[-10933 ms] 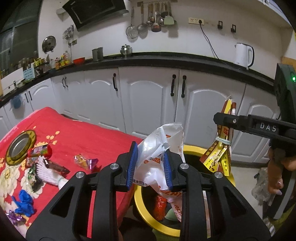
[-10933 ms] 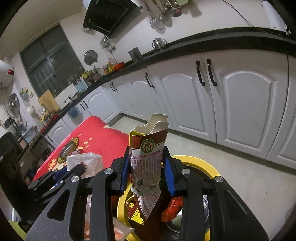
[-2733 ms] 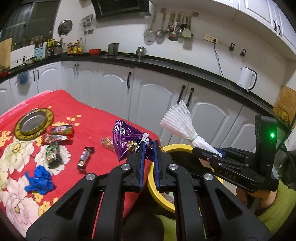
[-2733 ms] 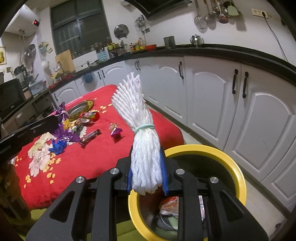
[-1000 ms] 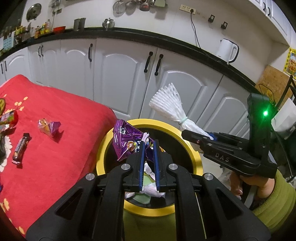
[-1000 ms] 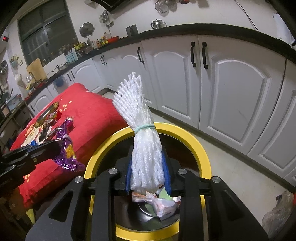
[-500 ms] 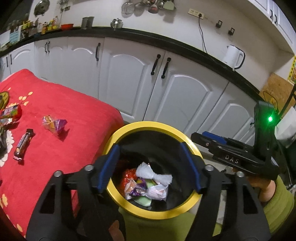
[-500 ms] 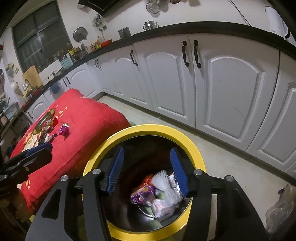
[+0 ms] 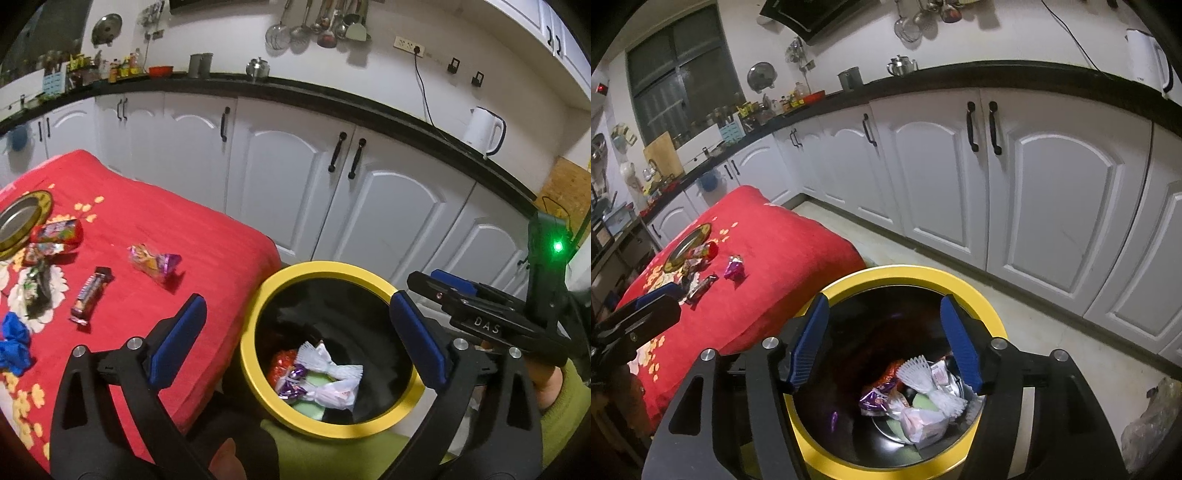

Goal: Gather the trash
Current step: 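Move both tools back over the table toward the snack bag and chocolate bar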

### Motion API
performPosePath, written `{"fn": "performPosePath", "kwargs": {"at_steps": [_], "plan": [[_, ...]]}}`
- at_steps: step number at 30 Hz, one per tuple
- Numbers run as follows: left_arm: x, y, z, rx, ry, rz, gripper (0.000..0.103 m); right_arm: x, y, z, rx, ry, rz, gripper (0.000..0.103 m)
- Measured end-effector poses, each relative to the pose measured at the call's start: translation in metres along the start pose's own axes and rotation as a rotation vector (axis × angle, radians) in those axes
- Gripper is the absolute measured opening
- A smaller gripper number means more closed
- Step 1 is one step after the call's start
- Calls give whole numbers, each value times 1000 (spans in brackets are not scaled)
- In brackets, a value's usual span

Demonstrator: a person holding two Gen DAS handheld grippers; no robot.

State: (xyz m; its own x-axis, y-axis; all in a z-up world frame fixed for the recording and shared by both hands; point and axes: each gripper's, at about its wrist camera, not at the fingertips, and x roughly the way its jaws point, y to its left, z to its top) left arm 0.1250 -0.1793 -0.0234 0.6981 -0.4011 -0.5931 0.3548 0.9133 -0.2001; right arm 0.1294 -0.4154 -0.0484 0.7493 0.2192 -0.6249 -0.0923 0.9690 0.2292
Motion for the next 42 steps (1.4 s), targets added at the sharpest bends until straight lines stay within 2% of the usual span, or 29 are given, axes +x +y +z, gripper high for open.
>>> {"fn": "performPosePath", "kwargs": {"at_steps": [12,25,35,42], "plan": [[-26,19,5,-30,-76,67,91,-7,31,5,-57,-24,50,61],[-63,67,10,-118,-169,177,91,-4,97,10,-157,-18,159,61],[-82,101,8,-162,-186,238,91,0,147,14,-243,-15,222,61],[-95,140,4,-174,-161,339,91,12,179,18,-277,0,262,61]]}}
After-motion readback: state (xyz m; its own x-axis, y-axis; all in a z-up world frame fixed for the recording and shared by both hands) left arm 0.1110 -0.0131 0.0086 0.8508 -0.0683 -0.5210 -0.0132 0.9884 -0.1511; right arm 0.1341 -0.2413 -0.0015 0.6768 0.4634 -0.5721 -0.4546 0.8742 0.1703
